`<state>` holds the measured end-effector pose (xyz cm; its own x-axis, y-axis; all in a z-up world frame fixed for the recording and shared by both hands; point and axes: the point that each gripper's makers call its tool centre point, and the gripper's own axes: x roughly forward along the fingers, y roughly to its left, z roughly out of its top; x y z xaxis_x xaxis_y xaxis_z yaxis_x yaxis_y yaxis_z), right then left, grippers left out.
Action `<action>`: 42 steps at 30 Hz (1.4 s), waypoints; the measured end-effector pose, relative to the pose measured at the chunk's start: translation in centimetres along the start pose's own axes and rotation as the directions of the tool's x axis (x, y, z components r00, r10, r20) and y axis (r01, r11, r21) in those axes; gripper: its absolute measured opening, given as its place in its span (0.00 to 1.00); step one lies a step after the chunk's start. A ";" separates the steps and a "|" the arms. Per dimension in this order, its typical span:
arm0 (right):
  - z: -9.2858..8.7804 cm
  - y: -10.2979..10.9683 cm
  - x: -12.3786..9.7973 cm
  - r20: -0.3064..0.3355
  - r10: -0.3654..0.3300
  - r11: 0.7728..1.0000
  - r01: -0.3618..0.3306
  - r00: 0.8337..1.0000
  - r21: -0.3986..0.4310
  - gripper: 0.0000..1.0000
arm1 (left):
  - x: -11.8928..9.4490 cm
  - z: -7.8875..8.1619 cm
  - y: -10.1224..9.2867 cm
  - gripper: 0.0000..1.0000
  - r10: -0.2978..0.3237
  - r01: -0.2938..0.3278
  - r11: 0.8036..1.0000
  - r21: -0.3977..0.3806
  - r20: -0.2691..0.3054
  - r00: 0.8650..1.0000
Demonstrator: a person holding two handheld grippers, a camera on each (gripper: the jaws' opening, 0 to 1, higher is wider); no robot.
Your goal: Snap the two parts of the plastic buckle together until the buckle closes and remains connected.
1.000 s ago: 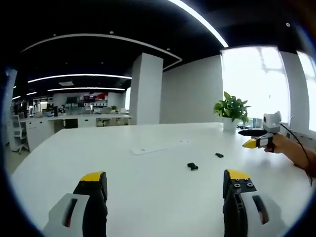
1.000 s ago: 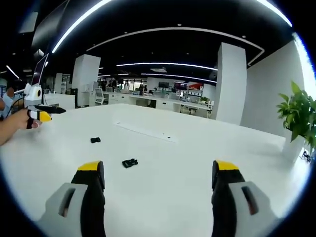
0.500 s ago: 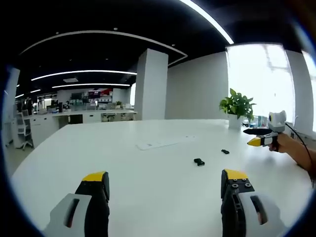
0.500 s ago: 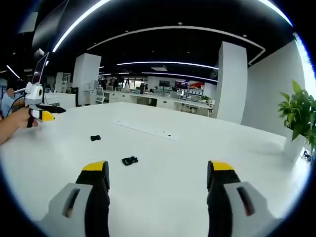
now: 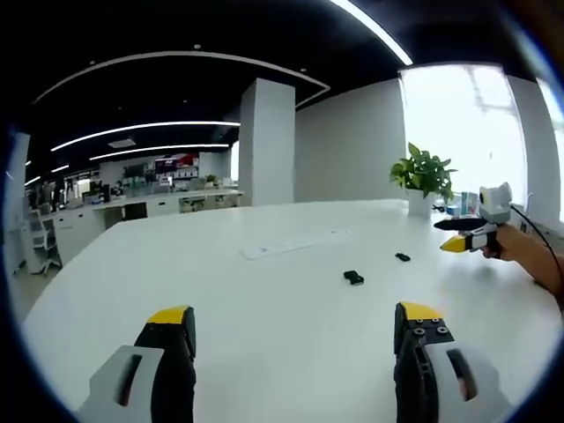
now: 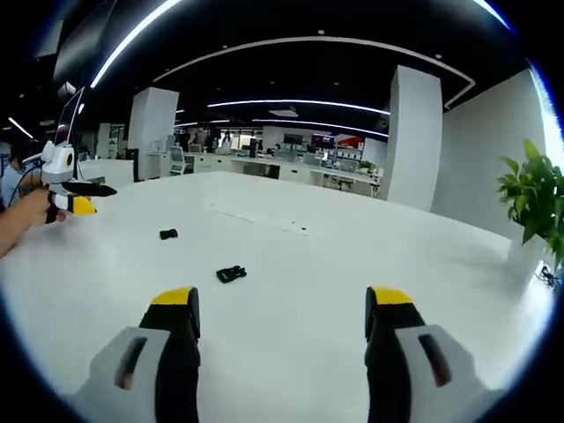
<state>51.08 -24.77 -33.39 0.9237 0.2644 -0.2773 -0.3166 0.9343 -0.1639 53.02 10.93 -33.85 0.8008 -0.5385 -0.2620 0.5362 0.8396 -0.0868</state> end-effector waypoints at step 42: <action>0.5 2.2 0.2 0.006 0.039 0.999 -0.039 0.999 0.005 0.85 | 0.3 0.1 -0.9 0.95 -0.002 0.002 1.000 -0.002 0.004 1.000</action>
<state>50.63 -22.52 -33.31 0.9120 0.3021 -0.2775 -0.3513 0.9245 -0.1481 52.85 10.03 -33.75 0.8009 -0.5405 -0.2577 0.5372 0.8387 -0.0897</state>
